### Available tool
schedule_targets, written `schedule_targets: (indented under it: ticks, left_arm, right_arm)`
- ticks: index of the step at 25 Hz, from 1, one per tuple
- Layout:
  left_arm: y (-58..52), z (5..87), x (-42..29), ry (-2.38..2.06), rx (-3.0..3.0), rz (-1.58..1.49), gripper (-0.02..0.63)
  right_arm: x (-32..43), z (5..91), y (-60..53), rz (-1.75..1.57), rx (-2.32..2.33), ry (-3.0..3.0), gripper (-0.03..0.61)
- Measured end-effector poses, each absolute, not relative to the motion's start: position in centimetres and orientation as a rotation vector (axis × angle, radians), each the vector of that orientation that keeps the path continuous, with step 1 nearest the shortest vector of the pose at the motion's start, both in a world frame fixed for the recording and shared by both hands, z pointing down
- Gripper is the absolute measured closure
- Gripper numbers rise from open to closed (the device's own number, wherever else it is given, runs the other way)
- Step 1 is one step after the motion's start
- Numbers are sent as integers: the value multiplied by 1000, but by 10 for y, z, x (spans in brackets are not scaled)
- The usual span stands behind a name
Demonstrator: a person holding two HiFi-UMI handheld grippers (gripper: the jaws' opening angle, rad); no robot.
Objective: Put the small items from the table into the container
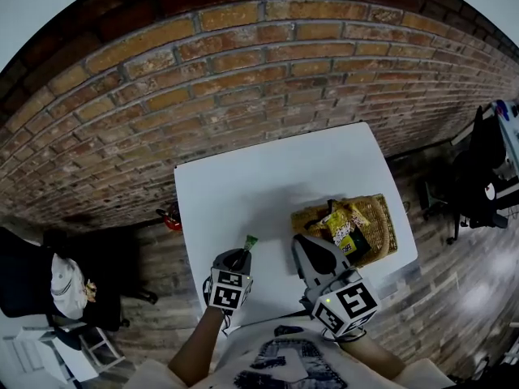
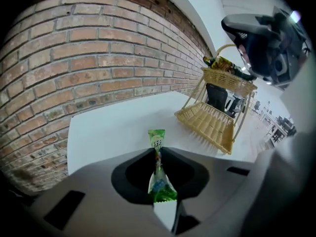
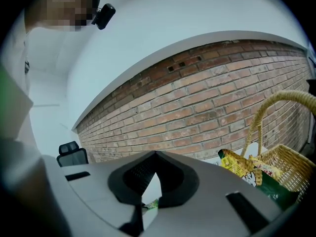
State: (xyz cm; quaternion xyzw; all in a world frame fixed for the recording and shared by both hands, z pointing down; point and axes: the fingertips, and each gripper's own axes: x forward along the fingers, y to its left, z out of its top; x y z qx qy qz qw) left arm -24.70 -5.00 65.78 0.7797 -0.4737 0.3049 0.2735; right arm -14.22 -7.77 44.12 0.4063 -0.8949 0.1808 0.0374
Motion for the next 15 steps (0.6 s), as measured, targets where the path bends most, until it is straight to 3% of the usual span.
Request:
schedule_targets:
  ticks: [15]
  left_arm:
    - [-34, 540, -215, -1566, 2149, 604, 520]
  right_arm:
    - [-110, 414, -49, 518, 1052, -2893, 560]
